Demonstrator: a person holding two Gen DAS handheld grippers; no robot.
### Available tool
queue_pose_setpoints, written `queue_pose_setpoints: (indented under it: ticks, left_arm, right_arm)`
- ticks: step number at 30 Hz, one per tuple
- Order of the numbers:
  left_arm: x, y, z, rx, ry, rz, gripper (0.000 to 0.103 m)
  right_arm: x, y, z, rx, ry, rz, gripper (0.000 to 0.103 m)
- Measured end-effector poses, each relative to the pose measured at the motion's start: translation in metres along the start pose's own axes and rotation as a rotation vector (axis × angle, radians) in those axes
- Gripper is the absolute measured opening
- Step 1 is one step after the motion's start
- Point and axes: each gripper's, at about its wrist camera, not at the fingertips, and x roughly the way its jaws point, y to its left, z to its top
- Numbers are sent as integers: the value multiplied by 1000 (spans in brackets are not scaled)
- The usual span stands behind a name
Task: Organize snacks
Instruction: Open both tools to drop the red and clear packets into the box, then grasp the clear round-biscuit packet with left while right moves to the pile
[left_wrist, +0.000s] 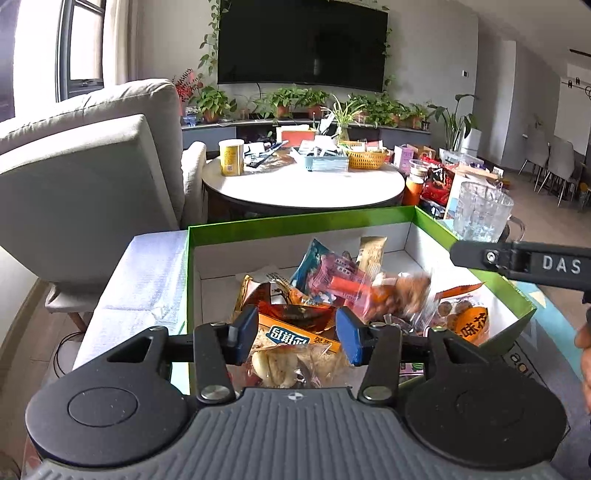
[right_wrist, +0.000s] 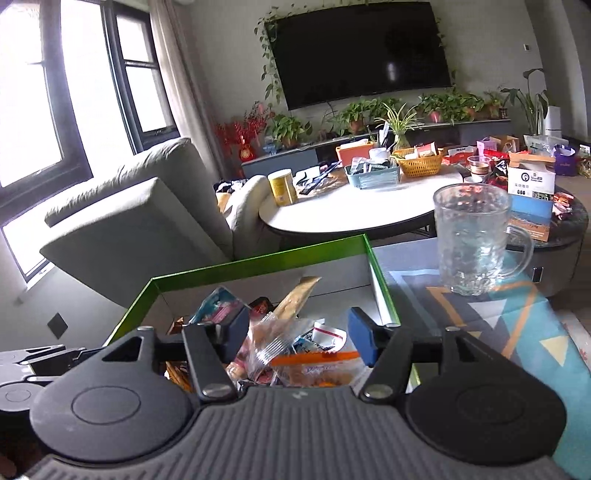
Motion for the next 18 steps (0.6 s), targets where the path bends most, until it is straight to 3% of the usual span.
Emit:
queue_pose_setpoints:
  ticks: [18]
  left_arm:
    - [-56, -12, -15, 51, -31, 16, 45]
  right_arm:
    - [-50, -19, -26, 63, 13, 7, 37]
